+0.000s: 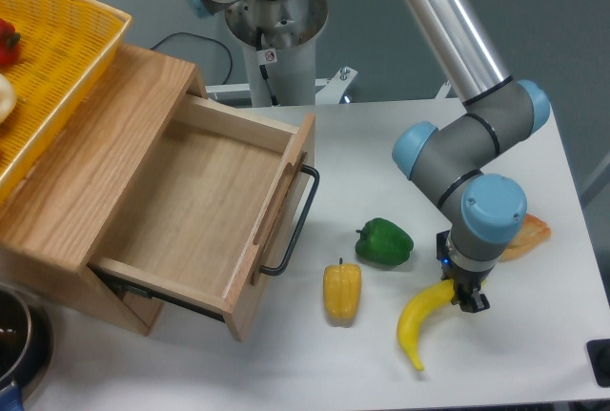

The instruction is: Pick up the banana

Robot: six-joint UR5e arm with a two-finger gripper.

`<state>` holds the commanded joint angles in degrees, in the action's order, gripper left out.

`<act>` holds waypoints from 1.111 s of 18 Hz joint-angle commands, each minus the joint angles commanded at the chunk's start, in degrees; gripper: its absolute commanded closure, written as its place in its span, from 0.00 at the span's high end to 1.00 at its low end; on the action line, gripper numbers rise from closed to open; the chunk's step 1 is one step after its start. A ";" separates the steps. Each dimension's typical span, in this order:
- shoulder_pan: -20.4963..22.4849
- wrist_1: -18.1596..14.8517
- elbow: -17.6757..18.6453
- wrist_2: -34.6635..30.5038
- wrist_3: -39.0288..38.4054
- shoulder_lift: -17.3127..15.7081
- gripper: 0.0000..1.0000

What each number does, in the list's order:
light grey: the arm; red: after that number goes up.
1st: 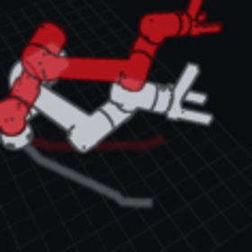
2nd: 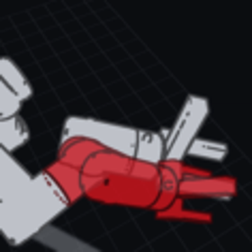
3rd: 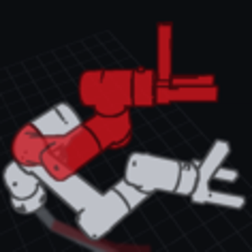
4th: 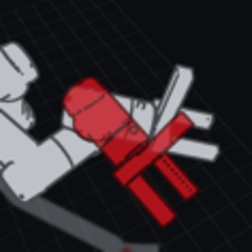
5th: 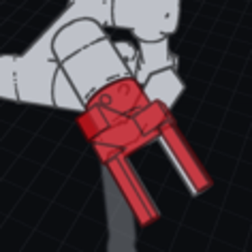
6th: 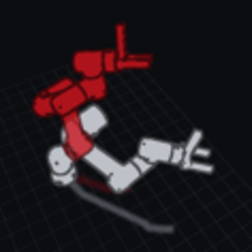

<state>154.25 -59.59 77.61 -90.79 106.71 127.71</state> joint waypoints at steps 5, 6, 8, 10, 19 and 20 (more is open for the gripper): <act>0.97 -0.44 0.00 -0.09 -8.09 -3.25 0.38; 1.23 -1.14 0.09 -0.09 -8.27 -3.95 0.39; 1.93 -2.98 0.09 -0.09 -8.70 -5.45 0.39; 2.72 -5.09 0.09 0.00 -12.03 -7.03 0.38; 3.69 -11.69 -1.58 0.09 -17.41 -9.32 0.39; 3.69 -11.87 -1.84 0.09 -17.41 -9.32 0.39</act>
